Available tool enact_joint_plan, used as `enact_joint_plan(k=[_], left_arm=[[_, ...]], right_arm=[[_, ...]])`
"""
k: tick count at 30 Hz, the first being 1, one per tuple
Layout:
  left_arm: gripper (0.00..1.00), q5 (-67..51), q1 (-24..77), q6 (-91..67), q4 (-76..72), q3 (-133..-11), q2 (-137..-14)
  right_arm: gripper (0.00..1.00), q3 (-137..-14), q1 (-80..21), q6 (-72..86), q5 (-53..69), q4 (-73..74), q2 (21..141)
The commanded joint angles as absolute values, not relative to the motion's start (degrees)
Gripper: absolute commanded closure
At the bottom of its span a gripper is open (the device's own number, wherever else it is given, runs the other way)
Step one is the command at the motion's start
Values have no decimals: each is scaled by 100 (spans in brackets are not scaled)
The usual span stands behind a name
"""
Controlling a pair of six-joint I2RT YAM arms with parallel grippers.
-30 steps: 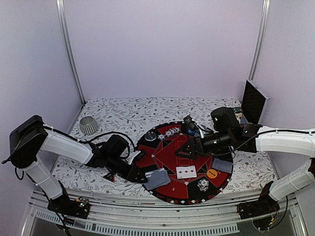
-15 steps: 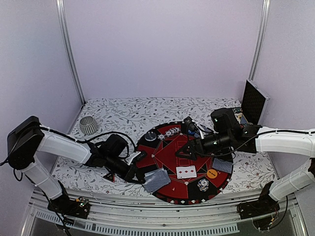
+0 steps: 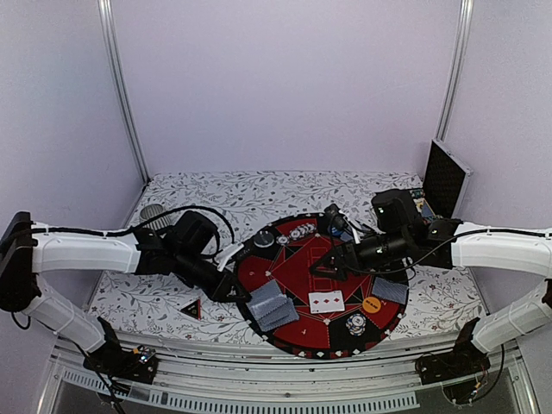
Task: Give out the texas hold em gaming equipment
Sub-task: Pick up the poker card from the face-down deck piles, then pass from the left arm to the right
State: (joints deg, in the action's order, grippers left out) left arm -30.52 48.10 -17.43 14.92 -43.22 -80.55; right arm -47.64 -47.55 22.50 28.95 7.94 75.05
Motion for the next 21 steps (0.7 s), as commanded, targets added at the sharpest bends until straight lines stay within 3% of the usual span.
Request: enact_joint_plan(k=[1,7,21], left_arm=[[100,-2719,4812,-1362,1915,-4643,-8165],[100,-2757,4813,-1275,1834,-4770,-8705],[100,-1982,4814,-1163,1828,-4751,-8411]], right_arm=[[22,-4924,-4734,2133,2731,935,7330],[22,-4913,-4721,2216,2723,943,7412],[30,-5600,-4849,2473,3551,317,8982]])
